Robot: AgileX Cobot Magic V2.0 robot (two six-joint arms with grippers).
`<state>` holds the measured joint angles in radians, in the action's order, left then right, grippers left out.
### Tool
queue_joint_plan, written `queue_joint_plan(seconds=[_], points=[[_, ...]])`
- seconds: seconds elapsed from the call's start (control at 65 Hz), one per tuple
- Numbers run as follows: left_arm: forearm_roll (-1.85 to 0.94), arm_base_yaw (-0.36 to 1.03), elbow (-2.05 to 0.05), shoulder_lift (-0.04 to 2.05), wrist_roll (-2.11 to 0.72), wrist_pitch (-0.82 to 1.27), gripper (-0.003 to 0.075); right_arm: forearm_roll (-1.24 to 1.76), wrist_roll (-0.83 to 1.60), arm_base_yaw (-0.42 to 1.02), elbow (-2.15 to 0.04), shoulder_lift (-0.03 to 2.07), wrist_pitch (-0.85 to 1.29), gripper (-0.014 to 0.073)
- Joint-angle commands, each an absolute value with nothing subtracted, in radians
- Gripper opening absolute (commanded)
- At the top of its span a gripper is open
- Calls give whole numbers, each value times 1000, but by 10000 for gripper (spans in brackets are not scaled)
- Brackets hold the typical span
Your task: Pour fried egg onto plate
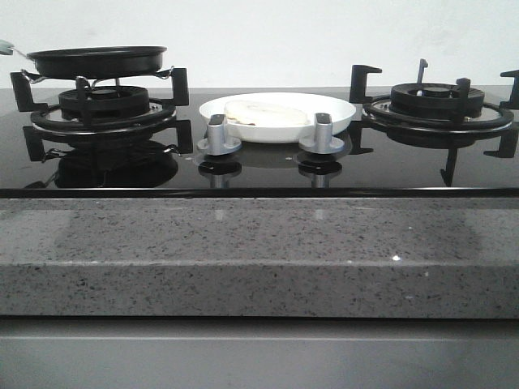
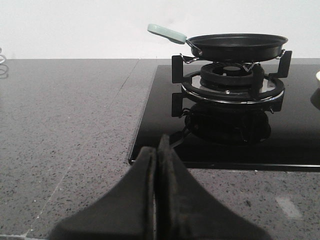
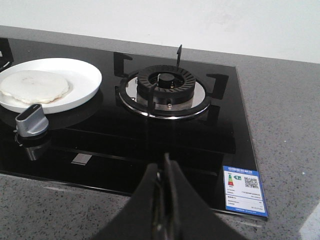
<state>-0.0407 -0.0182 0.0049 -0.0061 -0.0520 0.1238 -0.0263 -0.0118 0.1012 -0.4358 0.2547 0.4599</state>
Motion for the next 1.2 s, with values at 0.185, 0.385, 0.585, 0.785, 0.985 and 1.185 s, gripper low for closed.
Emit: queue_joint_plan(seconds=[0.185, 0.385, 0.585, 0.785, 0.985, 1.185], points=[[-52, -17, 11, -25, -40, 35, -19, -25, -12, 99, -461, 262, 376, -67], [-52, -17, 11, -25, -40, 35, -19, -25, -12, 99, -461, 262, 376, -67], [-52, -17, 11, -25, -40, 35, -19, -49, -11, 99, -448, 262, 353, -67], [-52, -17, 11, -25, -40, 35, -19, -91, -11, 31, -240, 168, 93, -67], [-52, -17, 11, -25, -40, 35, -19, -62, -11, -32, -14, 19, 57, -67], [-52, -17, 11, -23, -40, 35, -19, -61, -11, -32, 23, -31, 95, -67]])
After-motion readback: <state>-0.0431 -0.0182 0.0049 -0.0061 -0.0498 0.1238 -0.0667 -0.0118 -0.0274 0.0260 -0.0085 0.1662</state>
